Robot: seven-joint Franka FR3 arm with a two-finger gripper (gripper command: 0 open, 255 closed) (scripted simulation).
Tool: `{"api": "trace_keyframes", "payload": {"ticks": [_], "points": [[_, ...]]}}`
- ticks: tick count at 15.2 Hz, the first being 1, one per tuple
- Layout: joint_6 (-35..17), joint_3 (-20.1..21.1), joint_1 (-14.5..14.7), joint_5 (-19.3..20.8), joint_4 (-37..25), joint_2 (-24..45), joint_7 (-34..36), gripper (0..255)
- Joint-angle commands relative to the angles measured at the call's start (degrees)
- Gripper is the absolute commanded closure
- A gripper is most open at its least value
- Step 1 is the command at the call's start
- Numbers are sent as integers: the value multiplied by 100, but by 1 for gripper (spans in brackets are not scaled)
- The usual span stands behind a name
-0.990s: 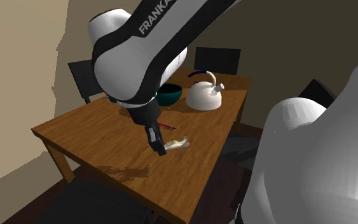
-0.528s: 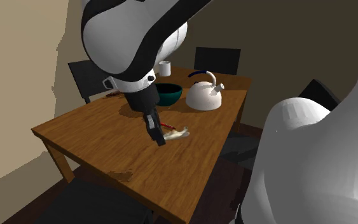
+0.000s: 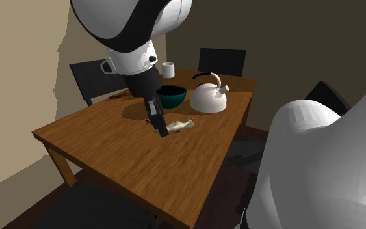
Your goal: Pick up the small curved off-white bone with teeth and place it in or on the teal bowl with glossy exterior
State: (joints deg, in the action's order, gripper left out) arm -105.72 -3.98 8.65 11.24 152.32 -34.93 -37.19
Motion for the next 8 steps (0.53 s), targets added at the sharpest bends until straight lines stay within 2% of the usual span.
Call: {"api": "trace_keyframes", "payload": {"ticks": [1, 4, 8], "points": [[194, 13, 5, -18, -117, -76, -23, 255], [413, 27, 10, -35, -276, -137, -52, 255], [170, -363, -220, 254, -751, 498, -493, 255]]}}
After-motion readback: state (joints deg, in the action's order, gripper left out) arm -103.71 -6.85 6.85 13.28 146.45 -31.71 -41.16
